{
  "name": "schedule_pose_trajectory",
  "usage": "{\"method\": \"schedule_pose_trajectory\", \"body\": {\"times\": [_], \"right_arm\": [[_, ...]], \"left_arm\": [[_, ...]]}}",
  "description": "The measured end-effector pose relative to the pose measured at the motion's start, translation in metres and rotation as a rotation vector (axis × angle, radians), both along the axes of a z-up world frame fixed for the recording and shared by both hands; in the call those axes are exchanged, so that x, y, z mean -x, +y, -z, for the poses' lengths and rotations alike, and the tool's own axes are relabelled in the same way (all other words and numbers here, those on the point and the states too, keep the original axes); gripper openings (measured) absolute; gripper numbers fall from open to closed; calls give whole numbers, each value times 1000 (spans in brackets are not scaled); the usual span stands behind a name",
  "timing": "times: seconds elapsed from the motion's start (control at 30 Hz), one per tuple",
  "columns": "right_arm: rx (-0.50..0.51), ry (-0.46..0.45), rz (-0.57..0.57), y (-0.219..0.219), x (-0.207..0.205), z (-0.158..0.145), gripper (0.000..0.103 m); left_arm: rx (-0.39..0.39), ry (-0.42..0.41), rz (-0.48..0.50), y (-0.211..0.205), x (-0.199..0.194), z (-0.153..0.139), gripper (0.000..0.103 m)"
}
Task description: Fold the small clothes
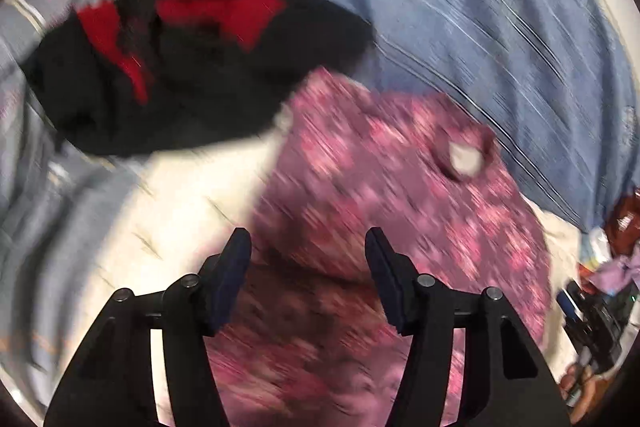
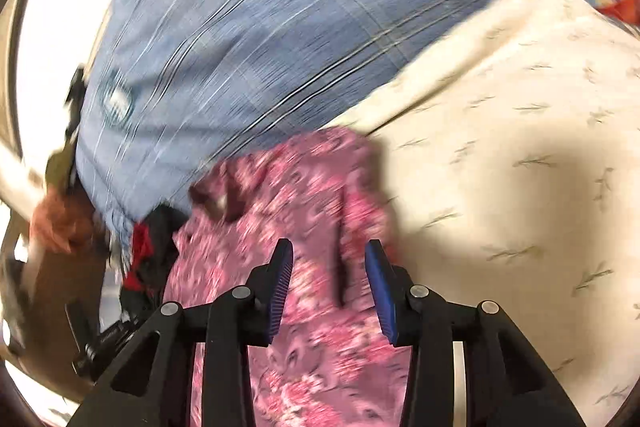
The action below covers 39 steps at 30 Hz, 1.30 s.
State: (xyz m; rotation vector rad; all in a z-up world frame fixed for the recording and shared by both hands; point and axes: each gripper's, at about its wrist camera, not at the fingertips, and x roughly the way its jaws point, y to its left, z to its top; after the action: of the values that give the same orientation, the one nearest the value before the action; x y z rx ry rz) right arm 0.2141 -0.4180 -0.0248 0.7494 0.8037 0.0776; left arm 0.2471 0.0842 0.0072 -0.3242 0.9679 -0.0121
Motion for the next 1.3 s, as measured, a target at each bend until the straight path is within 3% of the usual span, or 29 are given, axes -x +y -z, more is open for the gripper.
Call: {"method": "schedule_pose_trajectory", "body": {"times": [0.03, 0.13, 0.2, 0.23, 0.27, 0.3, 0.4, 0.5, 0.57, 0.63, 0.73, 0.83, 0.93, 1.07, 1.17, 1.3], "right_arm": [[-24, 7, 5, -2, -3, 4, 40], [-46, -14, -28, 10, -13, 13, 40], [42, 49, -59, 21, -27, 24, 37], [111, 76, -69, 27, -32, 25, 25], [189, 53, -84, 35, -35, 16, 10], [191, 18, -102, 37, -35, 9, 4], [213, -42, -63, 30, -29, -3, 4], [275, 71, -82, 26, -40, 27, 2], [254, 40, -76, 21, -35, 23, 4], [156, 39, -30, 9, -22, 19, 12], [75, 11, -20, 3, 8, 17, 11], [94, 74, -53, 7, 42, 28, 10], [82, 69, -75, 7, 83, 27, 11], [115, 77, -118, 11, 140, 20, 13], [180, 81, -105, 9, 179, 18, 32], [143, 69, -106, 3, 216, 25, 33]], "left_arm": [[-21, 16, -9, 6, -8, 0, 65], [-26, 117, -3, 15, -26, 21, 65], [3, 202, 15, 16, -35, 41, 65], [7, 230, 20, 15, -36, 48, 64], [-1, 225, 22, 14, -33, 49, 64], [-26, 197, 29, 11, -30, 48, 65], [-139, 152, 56, -4, -24, 53, 69], [-205, 115, 64, -13, -20, 53, 70], [-171, 133, 62, -6, -18, 51, 70], [-119, 159, 60, 3, -14, 51, 70], [-138, 178, 84, 6, 2, 52, 70], [-163, 193, 113, 6, 32, 52, 69], [-163, 192, 126, 11, 66, 49, 69], [-90, 228, 127, 31, 115, 49, 69], [-53, 257, 128, 51, 154, 54, 69], [3, 287, 153, 69, 181, 56, 73]]}}
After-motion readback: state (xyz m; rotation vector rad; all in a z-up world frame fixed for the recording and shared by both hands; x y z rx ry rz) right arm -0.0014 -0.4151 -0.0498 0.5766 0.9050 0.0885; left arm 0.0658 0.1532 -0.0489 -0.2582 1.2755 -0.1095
